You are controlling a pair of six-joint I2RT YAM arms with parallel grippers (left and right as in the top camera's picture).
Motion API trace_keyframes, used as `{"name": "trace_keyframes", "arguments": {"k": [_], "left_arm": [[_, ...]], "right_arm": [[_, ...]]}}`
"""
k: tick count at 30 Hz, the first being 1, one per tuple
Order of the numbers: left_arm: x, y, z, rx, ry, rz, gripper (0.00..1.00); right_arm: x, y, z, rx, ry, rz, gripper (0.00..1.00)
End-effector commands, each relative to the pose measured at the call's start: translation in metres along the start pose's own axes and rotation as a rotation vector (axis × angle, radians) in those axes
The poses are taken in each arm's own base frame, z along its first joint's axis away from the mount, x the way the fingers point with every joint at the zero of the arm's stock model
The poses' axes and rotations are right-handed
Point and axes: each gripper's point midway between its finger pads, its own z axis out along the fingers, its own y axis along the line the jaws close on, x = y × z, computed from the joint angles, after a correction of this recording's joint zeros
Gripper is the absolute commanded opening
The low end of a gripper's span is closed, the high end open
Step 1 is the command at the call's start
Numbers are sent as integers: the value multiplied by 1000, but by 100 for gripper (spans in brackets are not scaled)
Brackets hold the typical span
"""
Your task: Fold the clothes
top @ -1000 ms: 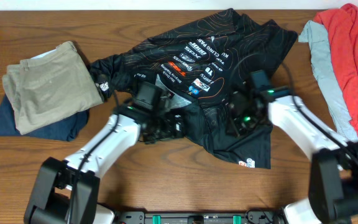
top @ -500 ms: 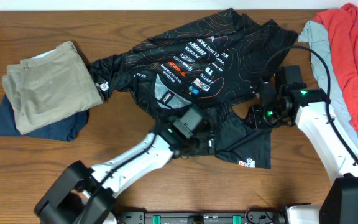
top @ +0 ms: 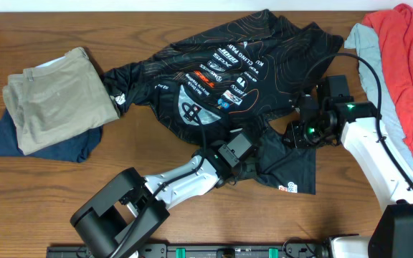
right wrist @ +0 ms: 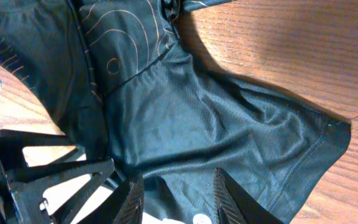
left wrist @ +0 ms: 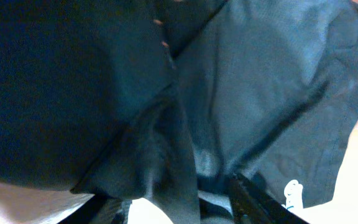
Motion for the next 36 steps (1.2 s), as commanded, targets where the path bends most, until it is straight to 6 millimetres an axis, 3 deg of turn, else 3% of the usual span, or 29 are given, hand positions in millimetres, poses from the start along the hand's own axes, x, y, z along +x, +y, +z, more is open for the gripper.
{"name": "trace_keyframes", "arguments": {"k": [1,8,10,12,17,22,29,32,36], "left_arm": [[10,20,12,-64,28,-21,50],[-1,26,10,-70,15,-37,26],[-6,32,8,-83,13,-40,11],[-11,43,3,-108,15,-60,6],[-27,74,-26,-180,22,-74,6],[-37,105,-83,-239,29,-51,6],[-31,164,-163,-359,23,-143,6],[-31,173,-177,-363,9,-177,6],[-32,178,-181,-366,6,-171,6]], "right_arm": [[-9,1,-8,2,-35,1,35],[-9,-3,-8,25,-35,3,35],[-8,-7,-8,44,-35,8,35],[-8,-12,-8,75,-35,35,35],[-5,-31,-11,171,-33,117,35],[-3,-52,-16,237,-43,227,43],[-3,-71,-22,254,-69,365,48],[-4,-77,-23,259,-80,391,49],[-3,-90,-23,307,-85,442,52]]}}
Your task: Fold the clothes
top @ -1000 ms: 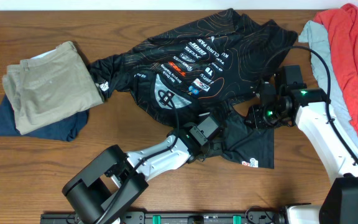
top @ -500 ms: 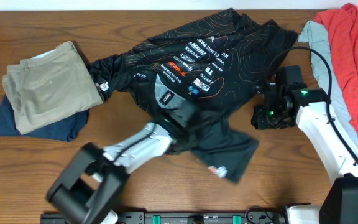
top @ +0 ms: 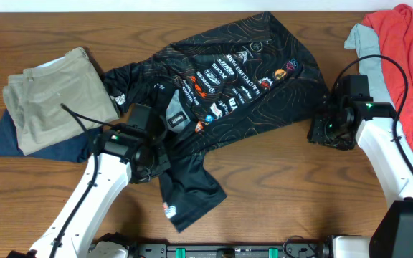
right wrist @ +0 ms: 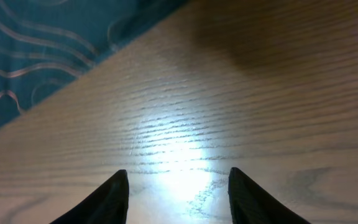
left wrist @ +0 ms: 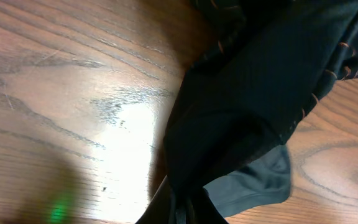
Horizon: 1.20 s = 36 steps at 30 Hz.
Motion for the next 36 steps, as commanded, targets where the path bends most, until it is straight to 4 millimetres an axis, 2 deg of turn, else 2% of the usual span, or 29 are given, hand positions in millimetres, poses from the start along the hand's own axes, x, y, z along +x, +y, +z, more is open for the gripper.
{"name": "trace_keyframes", "arguments": {"k": [1,5,9,14,19,28,32,34,35,36], "left_arm": [[-2,8,0,-22,-4,42,6],[-3,10,0,-33,-11,41,6],[-3,10,0,-34,-12,41,6],[-3,10,0,-33,-12,41,6],[-5,8,0,-26,-21,42,6],[-7,7,0,-22,-27,39,6],[-7,7,0,-22,-28,39,6],[-8,6,0,-20,-30,39,6],[-8,6,0,-18,-33,39,6],[-9,6,0,-17,-34,39,6]], "right_arm": [[-11,-16,-1,66,-33,88,53],[-23,-25,12,98,-53,115,55],[-36,-36,34,111,-60,185,55],[-62,-49,63,101,-116,243,55],[-79,-49,85,66,-157,256,58],[-83,-46,126,33,-139,258,60],[-82,-45,134,23,-131,256,60],[-83,-41,133,2,-134,254,56],[-84,-39,133,-13,-133,252,51],[-84,-37,133,-20,-131,252,41]]}}
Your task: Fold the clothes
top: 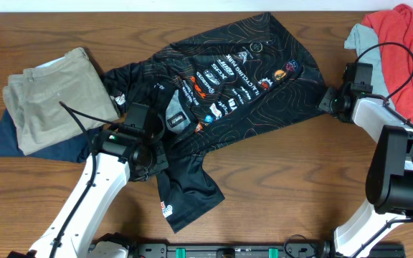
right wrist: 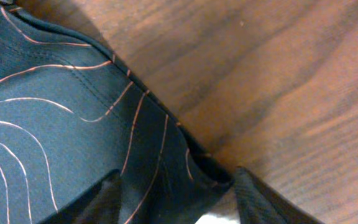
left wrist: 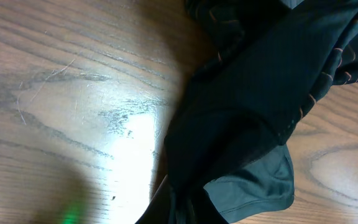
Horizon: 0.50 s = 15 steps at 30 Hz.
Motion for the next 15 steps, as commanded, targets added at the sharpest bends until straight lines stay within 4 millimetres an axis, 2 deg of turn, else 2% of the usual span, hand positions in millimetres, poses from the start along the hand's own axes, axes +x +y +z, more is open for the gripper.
{"name": "trace_keyframes", "arguments": {"k": [1,4,11,14,15], "left_arm": [[-1,4,0,-12,-7,3,6],[-1,4,0,-13,-5,4,6],[-1,3,0,-11,-6,4,6],[-1,-2,0,20,-3,21,6],[-1,-8,-1,50,0,45,6]], "right_arm": [[55,-5,27,-27,179,30,30],[59,-6,26,-21,198,32,1],[68,-14,16,0,249,46,1],[58,-13,-4,-14,237,57,1],[50,-12,-17,-22,219,55,1]]}}
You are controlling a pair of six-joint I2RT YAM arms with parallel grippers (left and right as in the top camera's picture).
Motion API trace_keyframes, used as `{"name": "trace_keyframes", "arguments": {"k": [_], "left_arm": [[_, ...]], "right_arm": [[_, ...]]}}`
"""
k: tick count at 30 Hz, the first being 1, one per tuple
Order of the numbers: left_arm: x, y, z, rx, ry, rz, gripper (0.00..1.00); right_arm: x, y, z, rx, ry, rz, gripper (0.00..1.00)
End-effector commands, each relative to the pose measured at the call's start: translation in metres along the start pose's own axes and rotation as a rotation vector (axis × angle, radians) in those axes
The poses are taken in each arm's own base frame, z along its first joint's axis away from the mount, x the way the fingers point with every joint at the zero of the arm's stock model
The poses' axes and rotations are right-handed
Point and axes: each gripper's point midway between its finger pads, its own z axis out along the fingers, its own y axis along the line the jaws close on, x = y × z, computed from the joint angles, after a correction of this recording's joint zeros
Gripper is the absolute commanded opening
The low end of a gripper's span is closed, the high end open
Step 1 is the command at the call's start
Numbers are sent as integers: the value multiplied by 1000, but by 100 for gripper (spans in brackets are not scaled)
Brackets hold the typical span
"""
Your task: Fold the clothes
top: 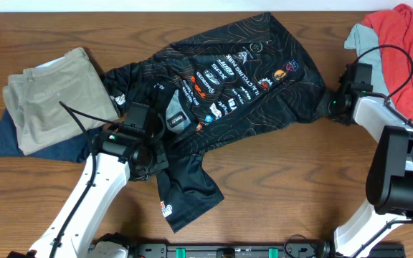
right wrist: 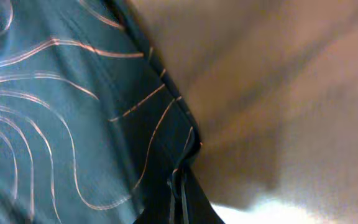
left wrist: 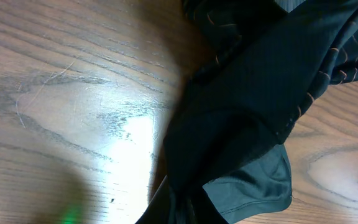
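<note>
A black jersey (top: 221, 86) with orange contour lines and sponsor logos lies spread over the middle of the table, one sleeve (top: 188, 193) trailing toward the front edge. My left gripper (top: 151, 159) is shut on the jersey's lower left edge; in the left wrist view the dark cloth (left wrist: 241, 124) is pinched at the gripper (left wrist: 180, 214). My right gripper (top: 333, 100) is shut on the jersey's right corner (right wrist: 166, 124), the fabric bunched at the gripper (right wrist: 180, 199).
Folded tan trousers (top: 56, 97) rest on a folded navy garment (top: 41, 147) at the left. A pile of red (top: 407, 50) and grey (top: 368, 39) clothes sits at the right edge.
My right gripper was open over the jersey's right corner; now it is shut on that corner. The left gripper and the jersey have barely moved.
At first the jersey lay with a sleeve to the front right, my left gripper on its lower middle and the right gripper open beside it. Then the left gripper held the left edge, jersey turned, right gripper open over bare wood. The right reached the corner and now grips it.
</note>
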Motion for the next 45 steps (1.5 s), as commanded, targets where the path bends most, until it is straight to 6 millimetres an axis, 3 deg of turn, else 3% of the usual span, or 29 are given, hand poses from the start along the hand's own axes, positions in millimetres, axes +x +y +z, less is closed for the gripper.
{"name": "trace_keyframes", "arguments": {"k": [1,4,8,12,14,18,22,25,32,36,40,45], "left_arm": [[0,-12,-3,76,4,62,6],[-5,-29,-16,155,-20,89,6],[-17,-51,-51,259,-109,162,6],[-27,-73,-105,382,-241,220,6],[-31,-80,-141,436,-342,242,6],[-36,-79,-207,521,-520,209,6],[-40,-61,-275,581,-724,129,6],[-38,-46,-318,593,-865,97,6],[-31,-33,-370,556,-1046,131,6],[-35,-21,-389,502,-1133,91,6],[-43,-13,-398,481,-1182,30,6],[-64,-17,-384,476,-1127,-12,6]], "right_arm": [[14,-12,-16,6,47,21,1],[-2,0,-66,-43,-22,-12,1],[-12,17,-137,-108,-97,-39,1],[-14,27,-211,-141,-194,-74,1],[-15,31,-252,-157,-263,-103,1],[-18,31,-321,-182,-397,-100,1],[-18,26,-390,-199,-549,-87,1],[-14,23,-431,-203,-641,-80,1],[-7,11,-487,-150,-788,-56,1],[-8,7,-505,-126,-842,-45,1],[-15,3,-503,-100,-849,-32,1],[-37,7,-472,-97,-757,-33,0]]}}
